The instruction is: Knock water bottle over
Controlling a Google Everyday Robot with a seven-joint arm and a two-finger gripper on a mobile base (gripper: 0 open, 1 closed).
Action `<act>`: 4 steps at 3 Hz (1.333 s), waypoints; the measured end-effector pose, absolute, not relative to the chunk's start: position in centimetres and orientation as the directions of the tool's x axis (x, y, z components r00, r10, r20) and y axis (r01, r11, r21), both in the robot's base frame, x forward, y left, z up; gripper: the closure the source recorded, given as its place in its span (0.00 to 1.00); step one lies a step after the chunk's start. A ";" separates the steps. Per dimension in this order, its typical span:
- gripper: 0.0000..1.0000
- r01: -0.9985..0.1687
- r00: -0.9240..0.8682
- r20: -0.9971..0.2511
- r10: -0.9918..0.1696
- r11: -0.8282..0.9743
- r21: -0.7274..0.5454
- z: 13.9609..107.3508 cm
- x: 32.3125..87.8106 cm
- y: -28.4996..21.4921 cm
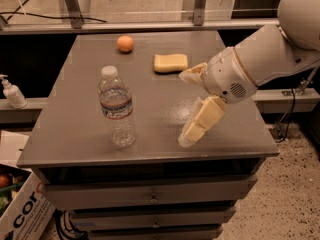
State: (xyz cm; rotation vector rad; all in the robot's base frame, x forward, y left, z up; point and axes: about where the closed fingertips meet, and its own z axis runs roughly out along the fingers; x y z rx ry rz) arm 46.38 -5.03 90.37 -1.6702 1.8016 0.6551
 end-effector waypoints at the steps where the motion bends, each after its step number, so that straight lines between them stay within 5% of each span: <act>1: 0.00 -0.995 -0.038 -0.709 -0.705 0.091 -0.037 90.4 46.4 -5.0; 4: 0.00 -0.997 0.035 -0.832 -0.554 0.044 -0.071 88.6 47.3 0.4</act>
Offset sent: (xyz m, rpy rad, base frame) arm 0.0026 0.0180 -0.0100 0.0610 -0.0240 0.0466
